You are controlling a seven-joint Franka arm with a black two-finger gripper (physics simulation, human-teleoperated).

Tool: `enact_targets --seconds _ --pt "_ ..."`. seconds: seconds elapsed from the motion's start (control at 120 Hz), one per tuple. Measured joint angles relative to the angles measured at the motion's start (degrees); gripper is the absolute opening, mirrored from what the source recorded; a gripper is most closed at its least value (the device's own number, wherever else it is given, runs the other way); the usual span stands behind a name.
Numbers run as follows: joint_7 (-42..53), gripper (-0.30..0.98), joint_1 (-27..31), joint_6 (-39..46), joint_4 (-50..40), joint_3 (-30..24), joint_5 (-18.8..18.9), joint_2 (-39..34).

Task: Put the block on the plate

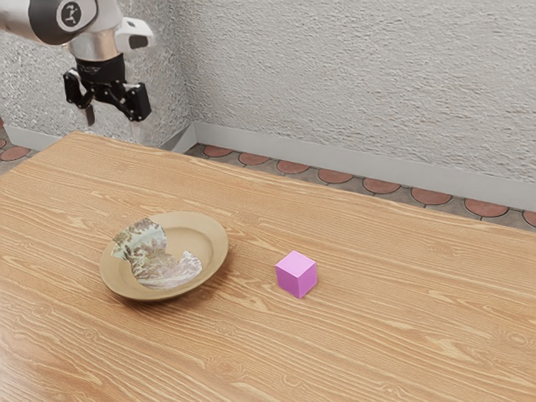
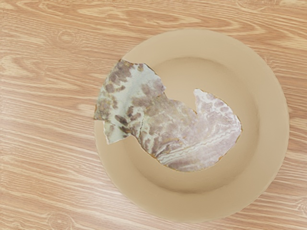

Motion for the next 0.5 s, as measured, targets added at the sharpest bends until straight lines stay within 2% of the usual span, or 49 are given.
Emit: enact_targets --seconds 0.175,0.317,0.5 --pt "-0.9 0.69 1.1 1.2 -0.4 -0.2 0.9 1.5" --pt "-1.4 0.69 0.4 3.2 -0.5 -0.1 -0.8 5.9" --pt "-1.7 0.69 -5.1 6.2 -0.5 -1.1 -3.2 13.4"
